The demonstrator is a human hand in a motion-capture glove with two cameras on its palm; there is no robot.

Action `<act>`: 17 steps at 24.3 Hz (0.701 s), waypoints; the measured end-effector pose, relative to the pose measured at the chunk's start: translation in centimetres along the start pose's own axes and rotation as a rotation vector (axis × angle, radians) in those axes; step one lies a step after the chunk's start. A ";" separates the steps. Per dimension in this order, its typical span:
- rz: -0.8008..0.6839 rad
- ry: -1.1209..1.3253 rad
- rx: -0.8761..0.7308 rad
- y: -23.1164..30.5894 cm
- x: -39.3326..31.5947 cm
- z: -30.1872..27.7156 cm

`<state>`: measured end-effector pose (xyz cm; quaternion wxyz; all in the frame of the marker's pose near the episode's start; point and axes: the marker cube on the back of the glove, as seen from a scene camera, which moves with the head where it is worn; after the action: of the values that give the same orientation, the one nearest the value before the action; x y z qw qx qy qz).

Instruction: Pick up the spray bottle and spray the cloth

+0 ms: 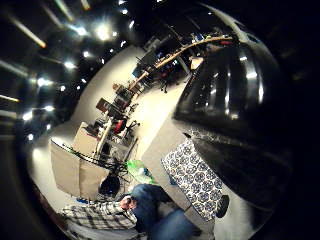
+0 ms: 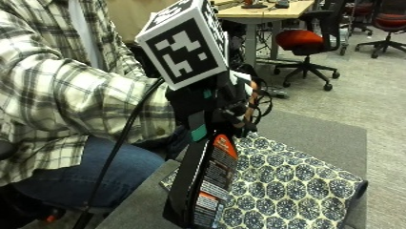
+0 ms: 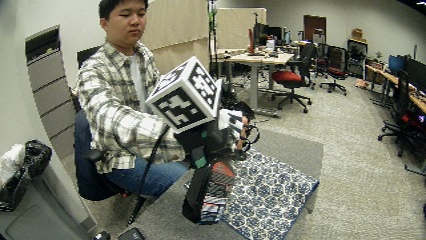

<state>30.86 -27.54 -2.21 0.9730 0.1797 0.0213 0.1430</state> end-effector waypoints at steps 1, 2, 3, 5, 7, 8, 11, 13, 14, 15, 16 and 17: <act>-0.009 0.018 -0.018 -0.1 -0.3 0.4; -0.017 0.034 -0.036 -0.3 -0.6 0.8; -0.025 0.050 -0.054 -0.4 -0.9 1.2; -0.042 0.087 -0.088 -0.7 -1.5 1.9; -0.069 0.134 -0.122 -0.8 -2.1 2.7; -0.086 0.160 -0.140 -0.9 -2.4 3.2; -0.133 0.237 -0.191 -0.9 -3.2 4.5; -0.155 0.278 -0.223 -0.9 -3.6 5.3; -0.166 0.293 -0.240 -0.8 -3.8 5.7; -0.177 0.307 -0.256 -0.7 -4.0 6.1; -0.189 0.319 -0.273 -0.6 -4.2 6.4; -0.202 0.332 -0.290 -0.5 -4.4 6.8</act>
<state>27.46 -31.60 3.88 0.9812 0.0090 0.1780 0.0741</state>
